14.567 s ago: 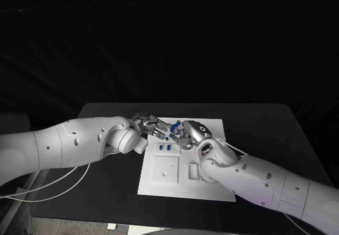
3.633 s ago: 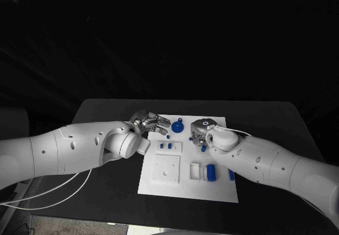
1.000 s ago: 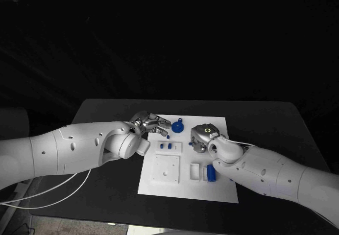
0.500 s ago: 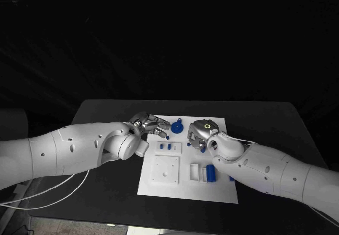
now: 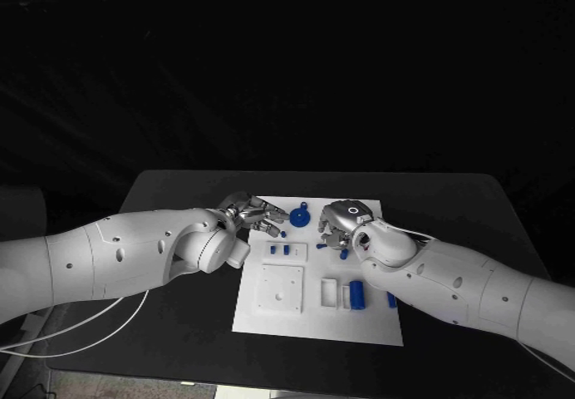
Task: Assemble the parts on the task board
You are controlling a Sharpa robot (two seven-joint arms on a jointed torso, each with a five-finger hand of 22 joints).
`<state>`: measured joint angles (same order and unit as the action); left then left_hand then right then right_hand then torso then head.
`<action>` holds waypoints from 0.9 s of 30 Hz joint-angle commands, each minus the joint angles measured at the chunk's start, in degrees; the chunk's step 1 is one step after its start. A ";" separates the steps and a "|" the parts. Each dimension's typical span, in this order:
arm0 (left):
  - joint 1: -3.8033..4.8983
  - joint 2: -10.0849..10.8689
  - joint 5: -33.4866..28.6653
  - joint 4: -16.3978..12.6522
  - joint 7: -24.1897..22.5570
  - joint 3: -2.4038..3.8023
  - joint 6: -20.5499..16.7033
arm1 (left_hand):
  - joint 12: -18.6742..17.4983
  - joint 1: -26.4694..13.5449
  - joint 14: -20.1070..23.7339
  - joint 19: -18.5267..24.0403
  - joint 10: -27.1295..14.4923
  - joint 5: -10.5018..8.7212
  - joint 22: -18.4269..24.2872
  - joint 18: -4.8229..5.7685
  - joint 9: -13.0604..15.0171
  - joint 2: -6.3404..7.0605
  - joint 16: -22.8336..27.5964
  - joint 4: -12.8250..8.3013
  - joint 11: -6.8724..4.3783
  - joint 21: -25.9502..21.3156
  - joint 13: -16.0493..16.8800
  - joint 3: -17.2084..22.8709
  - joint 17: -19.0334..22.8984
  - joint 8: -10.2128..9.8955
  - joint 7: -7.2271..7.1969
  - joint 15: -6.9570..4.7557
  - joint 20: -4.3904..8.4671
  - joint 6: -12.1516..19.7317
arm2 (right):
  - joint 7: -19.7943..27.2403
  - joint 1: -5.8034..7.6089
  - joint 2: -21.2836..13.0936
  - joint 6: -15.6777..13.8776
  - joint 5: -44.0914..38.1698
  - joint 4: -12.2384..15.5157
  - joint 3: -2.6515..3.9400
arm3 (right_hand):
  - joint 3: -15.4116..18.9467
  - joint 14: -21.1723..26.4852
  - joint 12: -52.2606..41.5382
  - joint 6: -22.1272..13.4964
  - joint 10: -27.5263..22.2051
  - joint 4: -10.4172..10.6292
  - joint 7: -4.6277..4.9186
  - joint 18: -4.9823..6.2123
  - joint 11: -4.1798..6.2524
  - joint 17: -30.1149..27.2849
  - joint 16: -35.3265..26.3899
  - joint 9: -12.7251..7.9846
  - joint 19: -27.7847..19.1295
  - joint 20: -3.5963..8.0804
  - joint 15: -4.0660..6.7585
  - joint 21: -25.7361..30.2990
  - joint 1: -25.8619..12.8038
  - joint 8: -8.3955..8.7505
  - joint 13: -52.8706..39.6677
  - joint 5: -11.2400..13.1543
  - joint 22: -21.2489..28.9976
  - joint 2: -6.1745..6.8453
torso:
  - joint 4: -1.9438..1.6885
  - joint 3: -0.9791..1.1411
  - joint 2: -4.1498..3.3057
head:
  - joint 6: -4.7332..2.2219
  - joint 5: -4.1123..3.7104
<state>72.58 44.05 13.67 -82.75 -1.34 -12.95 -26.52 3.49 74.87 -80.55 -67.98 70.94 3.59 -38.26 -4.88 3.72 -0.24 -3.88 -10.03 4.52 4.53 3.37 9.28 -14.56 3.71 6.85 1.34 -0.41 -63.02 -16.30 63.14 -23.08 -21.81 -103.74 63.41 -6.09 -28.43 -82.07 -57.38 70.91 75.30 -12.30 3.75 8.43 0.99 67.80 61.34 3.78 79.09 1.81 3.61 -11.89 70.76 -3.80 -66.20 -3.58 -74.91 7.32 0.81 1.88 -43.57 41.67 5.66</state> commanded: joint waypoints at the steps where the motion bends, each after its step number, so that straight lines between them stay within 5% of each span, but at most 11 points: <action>1: 0.06 0.04 0.59 -0.18 0.14 0.05 0.77 | -0.18 0.53 -0.35 -0.25 -0.39 0.15 0.18 0.77 -0.05 -0.02 0.24 -0.14 0.12 -0.08 -0.05 -0.33 -0.09 -0.01 0.11 0.14 -0.06 0.36 | 1.70 0.05 0.18 6.04 1.17 -0.60 -0.01 | 5.45 0.84 -0.10 -3.10 -1.05 0.70 0.67 -0.86 -0.41 -0.31 -0.21 -0.12 -0.21 0.41 -0.38 1.07 0.75 0.17 0.98 -0.25 0.59 0.79 | 0.05 0.04 0.00 | 0.07 0.10; 7: 0.07 -0.07 0.59 -0.18 0.01 0.05 0.94 | -0.19 0.55 -0.36 -0.25 -0.41 0.16 0.56 0.79 -0.05 -0.01 0.23 -0.14 0.13 -0.03 -0.06 -0.42 -0.12 -0.01 0.10 0.14 -0.06 0.32 | 2.46 0.10 1.46 7.62 0.50 -2.60 -0.51 | 12.67 1.39 -1.37 -5.71 -2.45 3.46 1.20 -1.76 -0.79 -0.92 0.22 -0.23 0.55 0.61 -0.62 2.90 2.24 0.34 3.38 0.38 2.67 1.72 | -0.17 0.01 -0.05 | 0.02 -0.10; 12: 0.06 -0.24 0.59 -0.11 -0.04 0.05 1.08 | -0.18 0.54 -0.37 -0.28 -0.41 0.17 0.64 0.80 -0.05 -0.02 0.22 -0.13 0.12 0.02 -0.05 -0.44 -0.14 -0.02 0.10 0.14 -0.05 0.32 | 3.11 0.11 2.53 8.93 0.12 -3.86 -1.24 | 12.58 1.49 -1.81 -5.41 -2.56 3.62 1.11 -1.67 -0.86 -1.05 0.36 -0.20 0.69 0.60 -0.62 3.00 2.18 0.22 3.83 0.24 2.70 1.58 | -0.35 -0.05 -0.06 | 0.09 -0.14; 20: 0.06 -0.31 0.59 -0.08 -0.09 0.05 1.25 | -0.18 0.55 -0.33 -0.25 -0.45 0.18 0.83 0.82 -0.05 -0.02 0.23 -0.15 0.14 0.05 -0.05 -0.47 -0.17 -0.02 0.10 0.15 -0.06 0.31 | 3.72 0.09 3.54 9.31 -0.02 -4.75 -1.95 | 11.87 1.32 -2.52 -4.15 -2.44 3.72 0.78 -1.51 -0.64 -0.96 0.84 -0.20 0.86 0.55 -0.47 2.93 1.88 0.26 4.01 0.09 2.52 0.94 | -0.12 -0.06 -0.04 | 0.19 0.18; 27: 0.06 -0.35 0.59 -0.07 -0.09 0.05 1.36 | -0.18 0.55 -0.33 -0.25 -0.45 0.18 0.83 0.82 -0.05 -0.02 0.23 -0.15 0.14 0.05 -0.05 -0.47 -0.17 -0.02 0.10 0.15 -0.06 0.31 | 3.77 0.08 4.10 9.05 -0.05 -5.15 -2.14 | 7.89 1.06 -3.04 -2.46 -2.15 3.15 0.32 -1.44 -0.29 -0.87 1.15 -0.14 0.96 0.71 -0.18 2.66 1.73 0.16 4.12 0.71 1.93 -0.28 | -0.18 -0.04 -0.02 | 0.26 0.28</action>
<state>72.59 43.83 14.02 -82.72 -1.13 -12.96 -26.06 3.49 74.94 -80.55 -67.98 70.94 3.59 -37.47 -4.88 3.72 -0.31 -3.88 -10.19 4.52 4.53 3.37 9.13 -14.68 3.71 6.85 1.34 -0.41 -63.03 -13.22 63.31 -19.07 -14.00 -103.19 58.38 -8.15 -20.28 -80.96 -60.04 68.21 73.11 -9.13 4.10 7.45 0.22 66.88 62.13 3.63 79.64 2.57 3.10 -9.14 72.58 -3.79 -62.14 -3.11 -72.94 7.48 0.64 1.82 -43.63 41.90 5.90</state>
